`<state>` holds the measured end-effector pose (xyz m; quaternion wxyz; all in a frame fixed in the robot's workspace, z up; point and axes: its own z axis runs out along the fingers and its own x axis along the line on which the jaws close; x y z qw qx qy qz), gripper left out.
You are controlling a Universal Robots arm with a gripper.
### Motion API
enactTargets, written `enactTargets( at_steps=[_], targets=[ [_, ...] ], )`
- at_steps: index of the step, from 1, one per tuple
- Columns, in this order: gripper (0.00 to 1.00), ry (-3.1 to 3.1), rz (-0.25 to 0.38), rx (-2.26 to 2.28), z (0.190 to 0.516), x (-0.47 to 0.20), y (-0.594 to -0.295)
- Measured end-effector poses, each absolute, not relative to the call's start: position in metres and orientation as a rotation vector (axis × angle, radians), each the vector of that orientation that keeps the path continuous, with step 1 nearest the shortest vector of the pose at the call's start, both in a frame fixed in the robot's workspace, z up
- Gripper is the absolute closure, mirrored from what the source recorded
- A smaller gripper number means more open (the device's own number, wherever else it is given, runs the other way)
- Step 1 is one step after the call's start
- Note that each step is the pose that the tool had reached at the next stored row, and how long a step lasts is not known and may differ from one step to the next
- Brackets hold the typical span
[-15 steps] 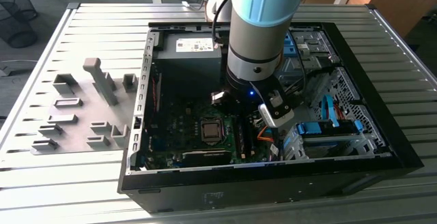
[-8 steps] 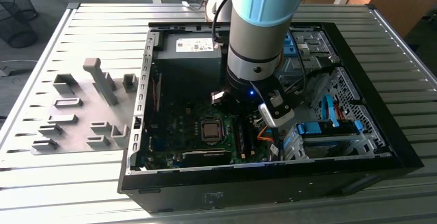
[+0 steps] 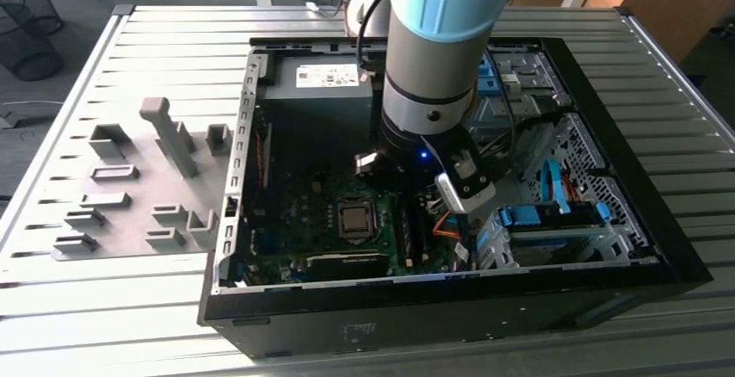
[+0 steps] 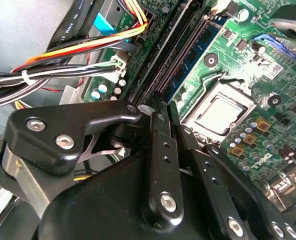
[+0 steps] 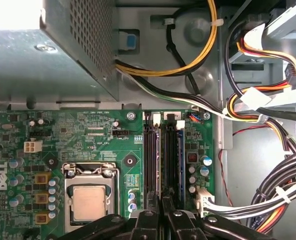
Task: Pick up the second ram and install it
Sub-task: 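Insert the second ram into the second slot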
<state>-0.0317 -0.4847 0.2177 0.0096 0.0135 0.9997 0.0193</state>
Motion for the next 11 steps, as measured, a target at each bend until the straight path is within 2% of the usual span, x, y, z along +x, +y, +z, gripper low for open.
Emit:
enactTargets(
  at_steps=[11],
  targets=[
    [0.86, 3.122, 0.061, 0.041, 0.2153, -0.0317, -0.4847]
  ],
)
